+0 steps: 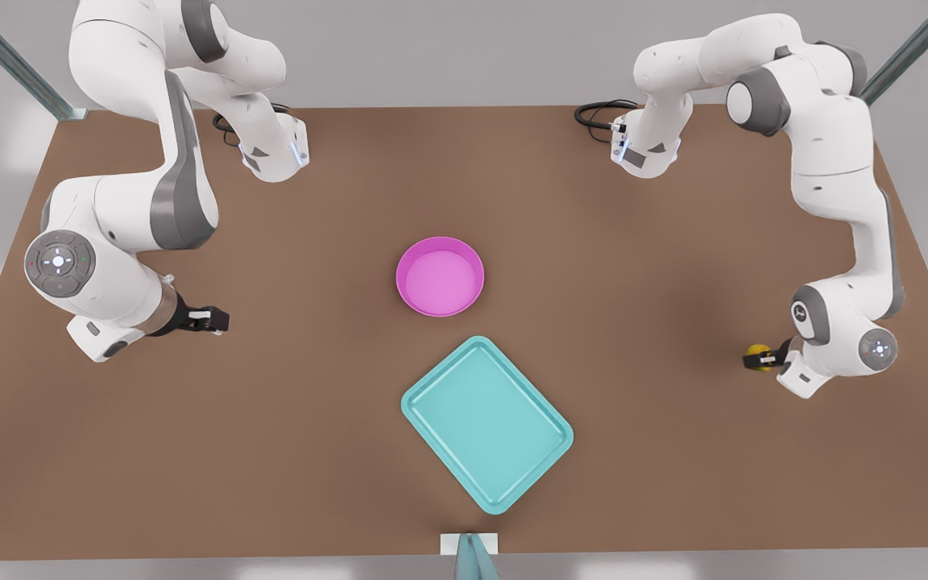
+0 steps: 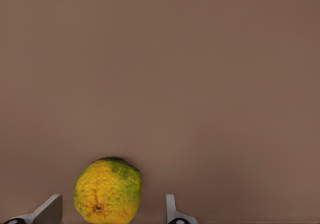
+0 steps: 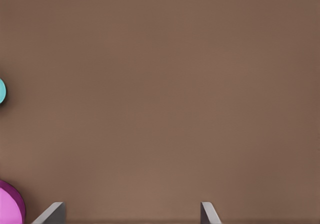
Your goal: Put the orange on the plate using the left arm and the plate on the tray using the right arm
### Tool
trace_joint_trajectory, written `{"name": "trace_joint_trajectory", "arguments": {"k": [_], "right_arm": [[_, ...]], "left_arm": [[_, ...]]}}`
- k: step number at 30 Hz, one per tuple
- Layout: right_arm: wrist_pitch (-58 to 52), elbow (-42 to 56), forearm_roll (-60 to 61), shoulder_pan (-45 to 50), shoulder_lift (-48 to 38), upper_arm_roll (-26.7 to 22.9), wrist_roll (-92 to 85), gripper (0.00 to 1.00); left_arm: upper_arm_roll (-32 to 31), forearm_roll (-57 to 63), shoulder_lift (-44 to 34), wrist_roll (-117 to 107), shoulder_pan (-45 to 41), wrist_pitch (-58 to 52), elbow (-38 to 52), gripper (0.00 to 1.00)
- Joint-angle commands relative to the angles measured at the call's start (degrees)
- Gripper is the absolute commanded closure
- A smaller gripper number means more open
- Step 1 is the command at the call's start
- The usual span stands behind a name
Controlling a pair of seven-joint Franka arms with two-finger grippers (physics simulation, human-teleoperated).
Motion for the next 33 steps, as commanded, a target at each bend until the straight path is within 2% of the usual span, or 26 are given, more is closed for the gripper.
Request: {"name": "trace_joint_trajectory", "arguments": {"k": [1,22,23,24,29,32,33], "right_arm": [[0.00,0.04,0.23,0.01,0.01,-0.01,0.65,0.00],[0.00,-0.05,-0.12,-0.07,0.01,-0.01,0.65,0.00],[0.00,0.04,-0.12,-0.07,0.01,-0.01,0.65,0.00],[0.00,-0.05,-0.12,-0.07,0.01,-0.01,0.65,0.00],[0.00,0.04,-0.12,-0.07,0.01,-0.01,0.65,0.00],[0.00,-0.05,-0.12,-0.07,0.01,-0.01,0.65,0.00],[0.00,0.04,-0.04,-0.07,0.01,-0.01,0.65,0.00]], "left_arm": [[0.01,0.09,0.00,8.22,-0.01,0.26,-0.31,0.00],[0.10,-0.08,3.52,8.22,1.23,3.25,-0.23,0.00],[0.01,-0.08,3.52,8.22,1.23,3.25,-0.14,0.09],[0.09,-0.08,3.52,8.22,1.23,3.25,-0.14,0.13],[0.01,-0.17,3.87,8.14,1.23,4.04,-0.14,0.19],[0.09,-0.52,3.70,7.87,1.14,3.95,-0.14,0.39],[0.01,-0.61,3.34,7.70,1.14,3.43,-0.23,0.39]]}}
